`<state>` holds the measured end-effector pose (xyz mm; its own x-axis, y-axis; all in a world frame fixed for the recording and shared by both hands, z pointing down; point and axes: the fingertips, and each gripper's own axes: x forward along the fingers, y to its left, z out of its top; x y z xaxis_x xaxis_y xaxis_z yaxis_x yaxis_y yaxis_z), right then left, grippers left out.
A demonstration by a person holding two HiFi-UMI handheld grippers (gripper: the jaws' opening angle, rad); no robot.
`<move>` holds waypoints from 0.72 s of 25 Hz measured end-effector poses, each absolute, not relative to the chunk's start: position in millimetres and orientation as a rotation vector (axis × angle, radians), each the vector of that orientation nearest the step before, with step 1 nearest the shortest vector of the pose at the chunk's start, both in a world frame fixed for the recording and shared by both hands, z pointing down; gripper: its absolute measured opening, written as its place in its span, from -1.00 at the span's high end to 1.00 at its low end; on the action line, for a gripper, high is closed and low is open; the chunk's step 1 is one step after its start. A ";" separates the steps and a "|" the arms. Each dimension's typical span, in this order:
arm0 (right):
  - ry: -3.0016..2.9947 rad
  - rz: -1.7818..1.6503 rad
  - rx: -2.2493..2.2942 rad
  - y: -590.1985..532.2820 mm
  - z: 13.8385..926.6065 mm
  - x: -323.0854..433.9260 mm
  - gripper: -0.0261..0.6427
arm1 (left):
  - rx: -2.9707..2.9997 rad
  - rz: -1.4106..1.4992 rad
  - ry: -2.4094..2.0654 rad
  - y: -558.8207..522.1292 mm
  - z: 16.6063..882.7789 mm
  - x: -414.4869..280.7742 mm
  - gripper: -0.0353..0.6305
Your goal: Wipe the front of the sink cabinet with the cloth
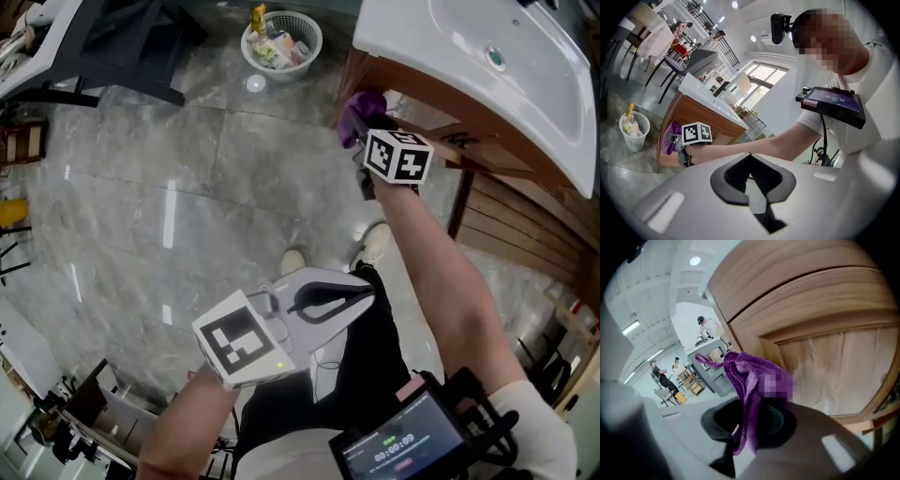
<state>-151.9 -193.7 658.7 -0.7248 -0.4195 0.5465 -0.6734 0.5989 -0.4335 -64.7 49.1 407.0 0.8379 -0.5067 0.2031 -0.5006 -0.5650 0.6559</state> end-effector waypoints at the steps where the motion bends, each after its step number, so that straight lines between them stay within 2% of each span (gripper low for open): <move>1: -2.444 0.892 0.870 -192.9 657.1 -150.3 0.69 | 2.275 -0.007 -0.720 48.9 406.5 -64.4 0.88; 8: -2.431 0.921 1.016 -183.6 645.7 -73.9 0.69 | 2.309 0.025 -0.586 44.0 400.7 -37.6 0.88; 18: -2.256 0.907 1.405 -198.7 658.3 173.7 0.69 | 2.345 0.091 -0.377 12.6 405.6 64.4 0.88</move>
